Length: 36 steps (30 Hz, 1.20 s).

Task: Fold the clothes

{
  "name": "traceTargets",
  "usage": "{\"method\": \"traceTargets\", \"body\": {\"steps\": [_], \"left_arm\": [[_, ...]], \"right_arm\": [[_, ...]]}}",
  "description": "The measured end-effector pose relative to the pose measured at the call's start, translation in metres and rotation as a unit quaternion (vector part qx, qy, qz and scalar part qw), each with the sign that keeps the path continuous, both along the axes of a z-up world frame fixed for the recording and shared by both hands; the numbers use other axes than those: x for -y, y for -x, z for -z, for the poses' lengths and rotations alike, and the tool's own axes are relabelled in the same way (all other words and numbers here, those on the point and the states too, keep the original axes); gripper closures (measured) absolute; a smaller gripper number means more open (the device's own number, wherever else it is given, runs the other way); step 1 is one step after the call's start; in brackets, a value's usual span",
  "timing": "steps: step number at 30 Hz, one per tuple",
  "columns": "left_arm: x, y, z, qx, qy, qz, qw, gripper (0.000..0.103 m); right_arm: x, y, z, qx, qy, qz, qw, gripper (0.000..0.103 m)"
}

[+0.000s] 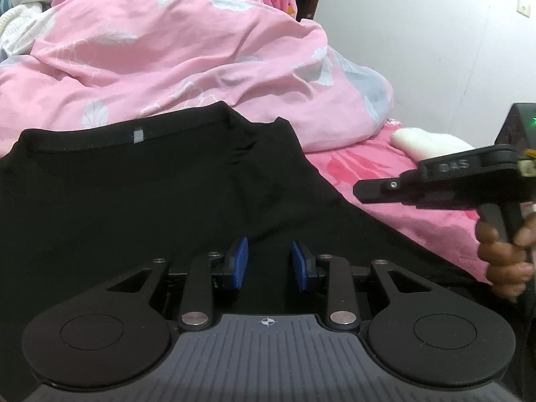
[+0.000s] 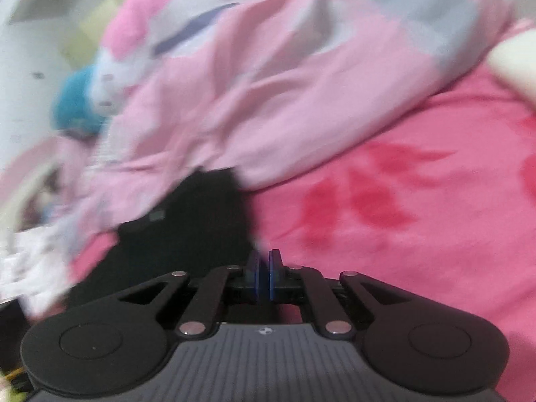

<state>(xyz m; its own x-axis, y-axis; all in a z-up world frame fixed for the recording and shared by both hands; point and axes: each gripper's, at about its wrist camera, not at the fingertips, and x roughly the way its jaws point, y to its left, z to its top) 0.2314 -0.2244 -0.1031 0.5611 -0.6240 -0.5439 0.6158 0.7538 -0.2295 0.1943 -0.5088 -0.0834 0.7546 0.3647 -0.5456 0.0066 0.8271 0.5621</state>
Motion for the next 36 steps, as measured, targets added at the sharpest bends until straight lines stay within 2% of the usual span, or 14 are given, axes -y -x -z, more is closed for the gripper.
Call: {"method": "traceTargets", "body": {"steps": [3,6,8,9,14,16,19,23,24,25,27,34,36], "left_arm": [[0.002,0.001,0.000,0.006,-0.007,0.000,1.0000,0.073],[0.002,0.002,0.000,0.010,-0.007,-0.002,0.9999,0.073],[0.000,0.002,0.000,0.010,-0.004,-0.004,0.9999,0.073],[-0.001,0.002,0.000,0.009,0.000,-0.006,0.9999,0.073],[-0.012,-0.001,0.001,-0.001,0.026,-0.031,0.9992,0.073],[-0.017,-0.003,0.001,-0.007,0.036,-0.042,0.9984,0.073],[-0.023,-0.007,0.004,-0.018,0.055,-0.049,0.9971,0.073],[-0.030,-0.010,0.006,-0.030,0.078,-0.057,0.9949,0.075],[-0.032,-0.011,0.007,-0.033,0.083,-0.058,0.9943,0.075],[-0.033,-0.012,0.007,-0.036,0.088,-0.059,0.9937,0.075],[-0.036,-0.013,0.007,-0.039,0.095,-0.065,0.9925,0.075],[-0.054,-0.019,0.011,-0.060,0.134,-0.114,0.9825,0.075],[-0.057,-0.022,0.013,-0.067,0.142,-0.121,0.9801,0.075]], "right_arm": [[-0.005,-0.023,0.012,-0.038,-0.004,-0.019,0.999,0.100],[0.017,-0.041,0.015,-0.057,-0.051,0.028,0.997,0.102],[0.027,-0.040,0.009,-0.054,-0.033,0.078,0.995,0.101],[0.027,-0.039,0.007,-0.051,-0.030,0.080,0.995,0.099],[0.006,-0.040,-0.003,-0.037,-0.039,0.011,0.998,0.097],[-0.012,-0.056,-0.008,-0.042,-0.021,-0.026,0.999,0.097],[-0.020,-0.095,-0.001,-0.061,-0.013,-0.029,0.998,0.098],[0.008,-0.128,0.011,-0.051,-0.090,0.027,0.994,0.100],[0.015,-0.126,0.012,-0.047,-0.114,0.042,0.992,0.099],[0.017,-0.120,0.009,-0.039,-0.118,0.049,0.991,0.098],[0.015,-0.108,0.000,-0.026,-0.104,0.050,0.993,0.097],[-0.014,-0.111,-0.004,-0.048,-0.058,0.000,0.997,0.097],[-0.009,-0.124,0.003,-0.054,-0.039,0.035,0.997,0.098]]}}
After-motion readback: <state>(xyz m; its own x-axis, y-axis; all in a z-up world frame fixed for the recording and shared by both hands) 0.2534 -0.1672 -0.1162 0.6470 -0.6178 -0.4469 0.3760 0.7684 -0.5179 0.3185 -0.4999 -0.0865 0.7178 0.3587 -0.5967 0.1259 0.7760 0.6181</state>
